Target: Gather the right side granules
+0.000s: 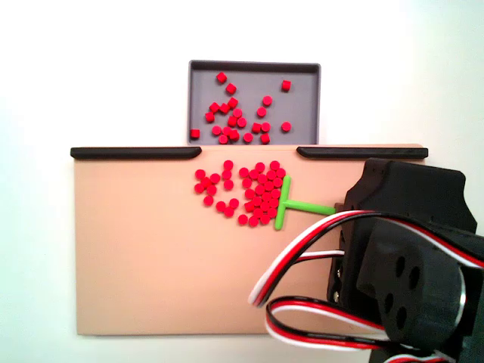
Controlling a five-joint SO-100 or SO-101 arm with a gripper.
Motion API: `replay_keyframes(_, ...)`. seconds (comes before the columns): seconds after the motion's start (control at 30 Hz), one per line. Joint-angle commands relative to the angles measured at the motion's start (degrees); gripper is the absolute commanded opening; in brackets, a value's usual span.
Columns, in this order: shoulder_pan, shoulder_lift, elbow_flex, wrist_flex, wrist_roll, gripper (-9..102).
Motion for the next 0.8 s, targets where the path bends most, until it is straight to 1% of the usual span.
replay_keyframes(0.0,-0.7,0.0,-0.4,-0.3,0.3,0)
replay_keyframes(0.77,-1.3,0.4,-0.4,0.2,2.1,0)
